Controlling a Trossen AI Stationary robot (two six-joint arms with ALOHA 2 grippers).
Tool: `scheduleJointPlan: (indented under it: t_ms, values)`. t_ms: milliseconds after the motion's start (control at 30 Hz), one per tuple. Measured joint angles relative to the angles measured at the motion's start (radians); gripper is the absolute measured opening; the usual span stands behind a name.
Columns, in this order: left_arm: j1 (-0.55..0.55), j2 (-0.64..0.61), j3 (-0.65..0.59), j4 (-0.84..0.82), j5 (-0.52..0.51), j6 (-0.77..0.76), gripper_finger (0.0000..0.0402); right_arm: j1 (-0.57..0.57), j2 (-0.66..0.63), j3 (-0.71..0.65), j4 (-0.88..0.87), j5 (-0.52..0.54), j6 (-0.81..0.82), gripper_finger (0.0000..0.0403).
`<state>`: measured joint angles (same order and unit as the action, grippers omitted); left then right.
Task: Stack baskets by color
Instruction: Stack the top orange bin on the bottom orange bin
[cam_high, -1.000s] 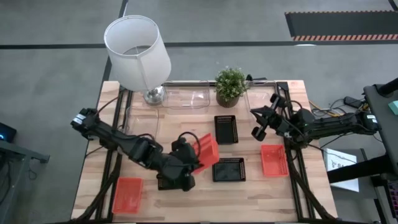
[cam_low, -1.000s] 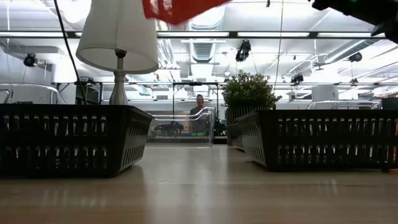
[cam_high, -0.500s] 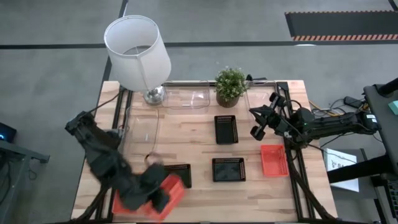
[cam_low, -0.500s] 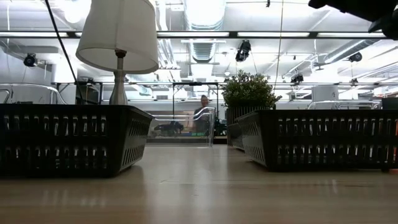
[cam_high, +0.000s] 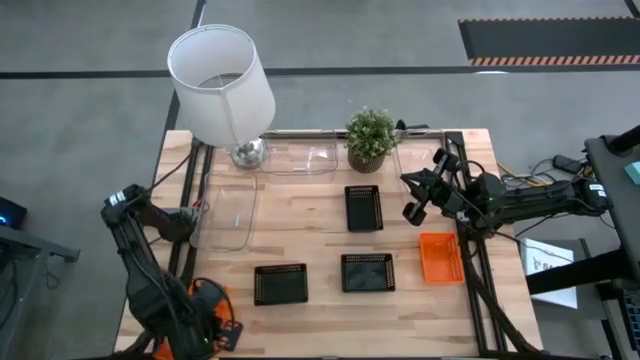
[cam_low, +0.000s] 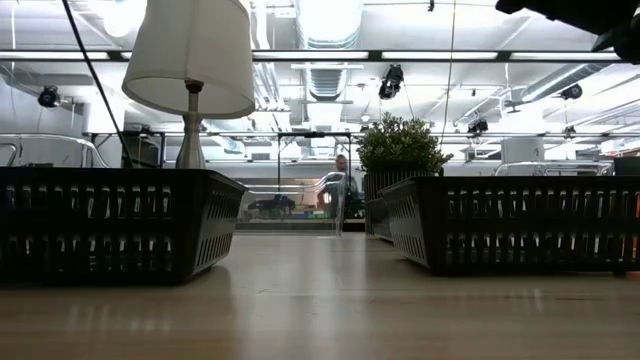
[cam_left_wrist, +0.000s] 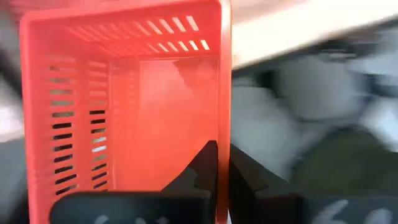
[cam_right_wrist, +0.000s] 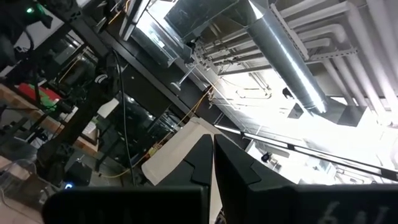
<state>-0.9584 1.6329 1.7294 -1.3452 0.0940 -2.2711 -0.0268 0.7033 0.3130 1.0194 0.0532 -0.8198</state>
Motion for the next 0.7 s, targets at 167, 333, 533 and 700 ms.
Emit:
scheduleJointPlan:
  t_ms: [167, 333, 533, 700]
  values:
    - [-0.003, 0.000, -0.116, 0.008, 0.058, 0.001, 0.0000, 0.000, 0.000, 0.000, -0.005, 0.000, 0.016, 0.0009]
    - [-0.004, 0.003, -0.225, 0.095, 0.062, 0.009, 0.0000, 0.000, 0.000, 0.000, -0.018, 0.001, 0.036, 0.0009]
    - [-0.004, 0.003, -0.318, 0.185, 0.062, 0.009, 0.0000, 0.000, 0.000, 0.000, -0.044, 0.002, 0.035, 0.0009]
    - [-0.004, 0.004, -0.368, 0.185, 0.063, 0.031, 0.0000, 0.000, 0.000, 0.000, -0.047, 0.002, 0.035, 0.0009]
